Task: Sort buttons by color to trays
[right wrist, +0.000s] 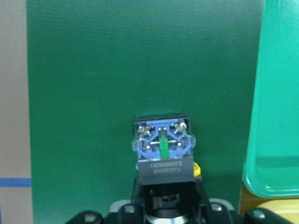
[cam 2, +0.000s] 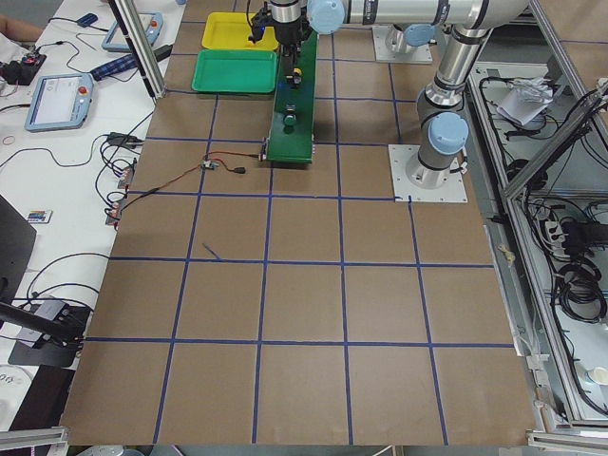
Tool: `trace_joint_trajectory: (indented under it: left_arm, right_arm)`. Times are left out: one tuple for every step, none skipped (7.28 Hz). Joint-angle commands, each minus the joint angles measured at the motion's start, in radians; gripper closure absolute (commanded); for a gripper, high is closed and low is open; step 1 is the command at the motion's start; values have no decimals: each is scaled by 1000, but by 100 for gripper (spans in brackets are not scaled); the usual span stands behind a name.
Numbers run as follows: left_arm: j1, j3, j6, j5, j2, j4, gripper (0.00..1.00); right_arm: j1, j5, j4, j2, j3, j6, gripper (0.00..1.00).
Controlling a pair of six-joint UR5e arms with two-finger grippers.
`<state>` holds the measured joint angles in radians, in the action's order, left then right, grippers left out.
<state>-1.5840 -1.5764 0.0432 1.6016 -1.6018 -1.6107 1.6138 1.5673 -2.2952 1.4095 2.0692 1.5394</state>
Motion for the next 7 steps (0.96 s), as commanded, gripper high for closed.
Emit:
trace_joint_trajectory:
  left_arm:
    - [4, 15, -6, 14, -9, 2, 0]
    - [6, 13, -3, 20, -9, 0, 0]
    - [4, 13, -3, 20, -6, 0, 0]
    - [4, 15, -3, 21, -19, 0, 0]
    - [4, 10, -3, 18, -18, 0, 0]
    - [3, 13, -3, 20, -9, 0, 0]
    - [4, 12, -3, 18, -6, -1, 0]
  right_arm:
    - [0, -1, -1, -18, -74, -7, 81]
    - [0, -1, -1, -77, -157, -7, 81]
    - [0, -7, -12, -155, -244, -10, 81]
    - [0, -4, -54, -214, -306, -27, 81]
    - [-6, -4, -111, -230, -320, -38, 80]
    - [-8, -6, -147, -244, -334, -51, 83]
    - [-8, -4, -151, -257, -340, -61, 83]
